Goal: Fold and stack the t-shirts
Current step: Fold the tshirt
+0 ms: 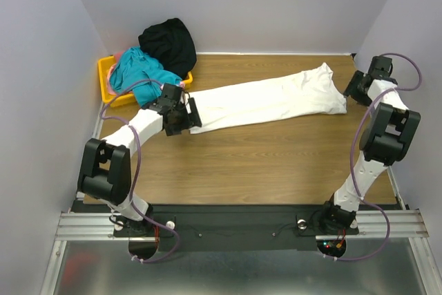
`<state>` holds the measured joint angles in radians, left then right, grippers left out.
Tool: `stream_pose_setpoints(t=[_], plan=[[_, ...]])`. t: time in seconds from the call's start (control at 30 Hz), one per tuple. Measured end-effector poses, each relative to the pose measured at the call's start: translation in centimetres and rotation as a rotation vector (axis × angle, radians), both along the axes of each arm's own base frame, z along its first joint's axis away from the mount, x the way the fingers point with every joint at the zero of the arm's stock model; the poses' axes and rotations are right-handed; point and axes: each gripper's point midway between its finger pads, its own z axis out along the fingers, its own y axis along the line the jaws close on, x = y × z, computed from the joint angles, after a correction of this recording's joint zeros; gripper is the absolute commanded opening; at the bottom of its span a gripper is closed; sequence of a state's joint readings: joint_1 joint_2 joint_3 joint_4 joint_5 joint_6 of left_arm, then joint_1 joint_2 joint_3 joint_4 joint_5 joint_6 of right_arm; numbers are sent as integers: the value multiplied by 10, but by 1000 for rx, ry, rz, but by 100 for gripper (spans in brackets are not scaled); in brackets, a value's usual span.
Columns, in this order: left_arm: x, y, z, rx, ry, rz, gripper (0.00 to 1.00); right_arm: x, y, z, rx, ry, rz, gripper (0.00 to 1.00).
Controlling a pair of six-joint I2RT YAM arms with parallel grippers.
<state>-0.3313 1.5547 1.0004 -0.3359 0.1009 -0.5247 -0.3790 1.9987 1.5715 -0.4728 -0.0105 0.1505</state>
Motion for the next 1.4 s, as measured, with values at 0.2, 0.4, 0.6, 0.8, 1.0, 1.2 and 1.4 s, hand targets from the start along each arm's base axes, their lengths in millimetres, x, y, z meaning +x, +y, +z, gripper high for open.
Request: stream_pose_setpoints(t=[0.2,0.4,0.6,0.8,1.0,1.2,1.4], plan=[[50,-18,56,-47,-149,-14,95,4,9,45,22,-108,-3,67],[104,-58,47,-43,-185,-97,95,10,47,58,93,-156,55,67],[109,-85,-10,-17,-98,-180,95,13,97,38,189,-116,147,67],[112,-82,-26,1,-99,-196,95,15,110,8,246,-59,164,67],[101,-76,-29,-6,-146,-202,95,11,108,-39,275,36,138,67],[70,-70,-29,-16,-151,-209,95,30,98,-44,249,25,121,67],[31,-73,-30,-63,-126,-211,95,48,90,-46,235,11,106,67]])
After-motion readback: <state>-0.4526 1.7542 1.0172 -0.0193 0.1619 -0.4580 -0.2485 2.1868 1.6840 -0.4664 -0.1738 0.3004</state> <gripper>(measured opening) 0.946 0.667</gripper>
